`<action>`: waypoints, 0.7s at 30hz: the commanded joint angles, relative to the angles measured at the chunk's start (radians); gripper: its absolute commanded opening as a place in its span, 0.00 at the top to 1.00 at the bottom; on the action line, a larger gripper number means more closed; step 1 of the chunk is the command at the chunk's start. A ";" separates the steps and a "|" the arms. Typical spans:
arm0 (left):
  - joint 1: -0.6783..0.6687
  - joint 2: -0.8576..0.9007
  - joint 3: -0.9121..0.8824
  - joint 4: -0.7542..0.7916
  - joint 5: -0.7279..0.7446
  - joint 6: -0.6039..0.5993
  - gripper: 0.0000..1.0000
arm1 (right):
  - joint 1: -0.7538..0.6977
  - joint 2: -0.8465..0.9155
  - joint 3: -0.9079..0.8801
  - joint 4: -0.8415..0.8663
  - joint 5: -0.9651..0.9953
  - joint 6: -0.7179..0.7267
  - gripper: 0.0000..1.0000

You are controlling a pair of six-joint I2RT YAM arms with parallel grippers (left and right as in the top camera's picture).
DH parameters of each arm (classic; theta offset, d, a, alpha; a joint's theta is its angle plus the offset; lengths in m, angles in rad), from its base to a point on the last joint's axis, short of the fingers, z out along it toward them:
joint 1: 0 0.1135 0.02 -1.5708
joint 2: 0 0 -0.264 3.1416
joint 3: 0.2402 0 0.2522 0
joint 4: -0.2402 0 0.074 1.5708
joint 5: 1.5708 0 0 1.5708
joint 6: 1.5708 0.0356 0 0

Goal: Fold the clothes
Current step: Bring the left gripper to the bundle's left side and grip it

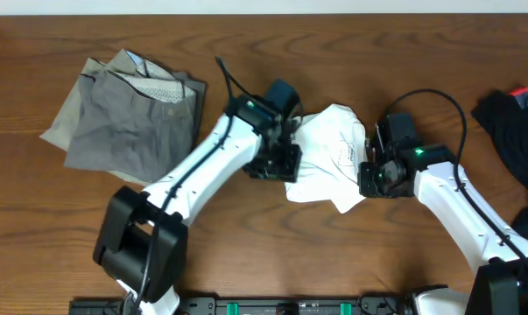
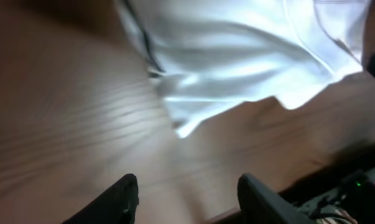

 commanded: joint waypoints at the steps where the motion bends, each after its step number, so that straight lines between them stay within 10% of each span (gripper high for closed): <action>1: -0.043 -0.008 -0.046 0.052 0.019 -0.085 0.43 | -0.008 0.006 -0.003 0.013 -0.174 -0.132 0.69; 16: -0.092 -0.007 -0.343 0.426 -0.212 -0.180 0.44 | -0.008 0.006 -0.003 0.026 -0.164 -0.131 0.61; 21: -0.092 -0.007 -0.350 0.436 -0.233 -0.178 0.78 | -0.008 0.007 -0.013 0.028 -0.161 -0.131 0.64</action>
